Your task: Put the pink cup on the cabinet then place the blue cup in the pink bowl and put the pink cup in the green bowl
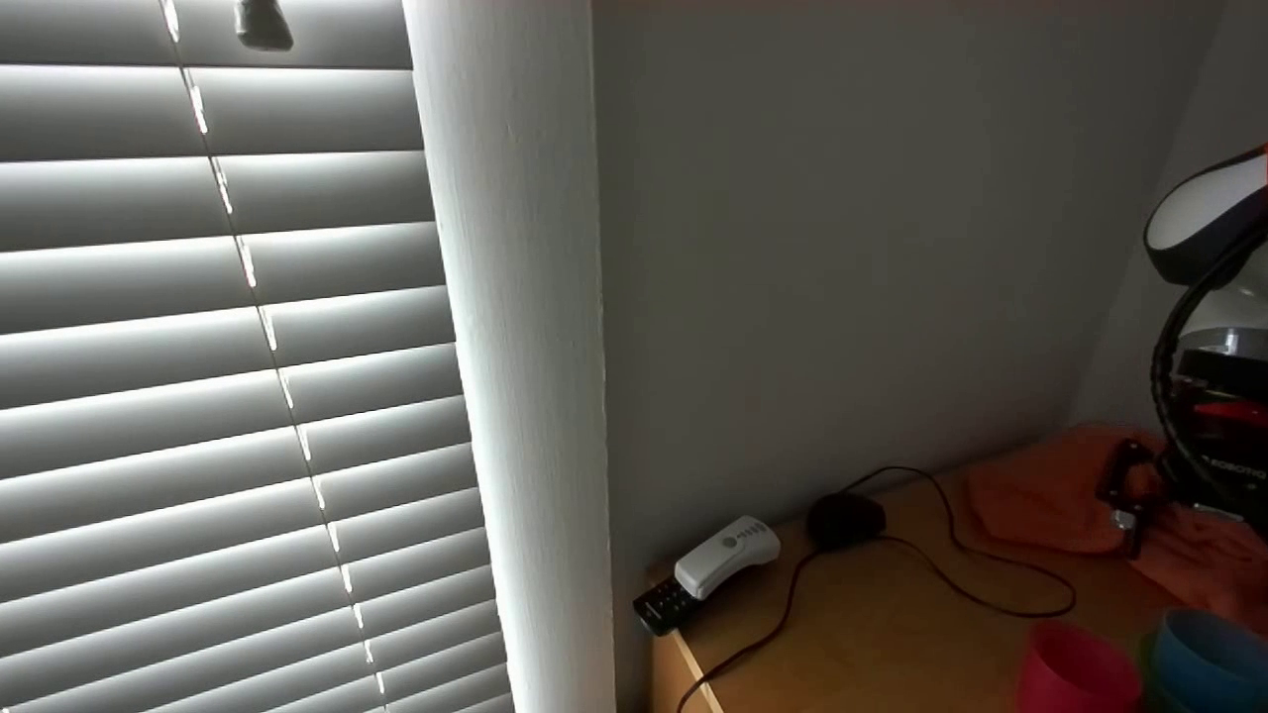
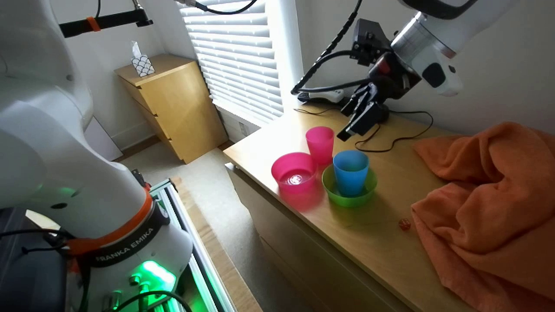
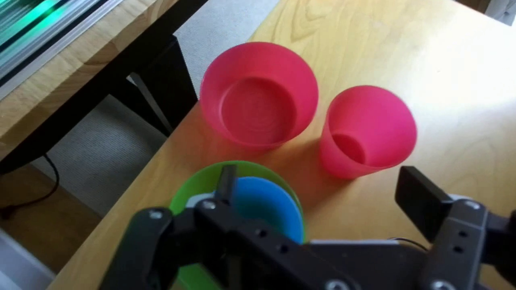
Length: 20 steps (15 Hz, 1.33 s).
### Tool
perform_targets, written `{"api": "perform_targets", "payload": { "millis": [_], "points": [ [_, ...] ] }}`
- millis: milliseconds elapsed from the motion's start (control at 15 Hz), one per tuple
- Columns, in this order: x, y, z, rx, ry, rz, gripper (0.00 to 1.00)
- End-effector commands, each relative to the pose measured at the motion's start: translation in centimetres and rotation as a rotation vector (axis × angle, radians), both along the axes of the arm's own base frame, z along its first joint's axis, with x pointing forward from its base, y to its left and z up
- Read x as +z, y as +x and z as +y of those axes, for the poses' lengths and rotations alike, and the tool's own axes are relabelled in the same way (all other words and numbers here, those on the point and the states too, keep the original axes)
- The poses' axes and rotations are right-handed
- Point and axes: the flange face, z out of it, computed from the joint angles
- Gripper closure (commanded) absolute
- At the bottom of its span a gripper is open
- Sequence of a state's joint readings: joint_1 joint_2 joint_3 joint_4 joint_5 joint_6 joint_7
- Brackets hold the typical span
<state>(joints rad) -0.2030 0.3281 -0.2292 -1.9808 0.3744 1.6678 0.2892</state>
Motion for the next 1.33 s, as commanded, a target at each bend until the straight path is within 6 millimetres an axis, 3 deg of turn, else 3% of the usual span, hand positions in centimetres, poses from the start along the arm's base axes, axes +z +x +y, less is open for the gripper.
{"api": "perform_targets", "payload": {
  "millis": [0,467,600,1200,1267],
  "points": [
    [-1.2,-1.8,-1.2,0.026,-0.048,-0.038,0.00],
    [-3.3,-1.7,-1.6,-0.019,-0.096,-0.145,0.00],
    [-3.6,-1.7,-1.5,-0.022,-0.100,-0.152,0.27],
    [-4.1,-1.9,-1.4,-0.019,-0.114,-0.166,0.98],
    [-4.0,-1.9,-1.5,-0.020,-0.113,-0.170,0.99]
  ]
}}
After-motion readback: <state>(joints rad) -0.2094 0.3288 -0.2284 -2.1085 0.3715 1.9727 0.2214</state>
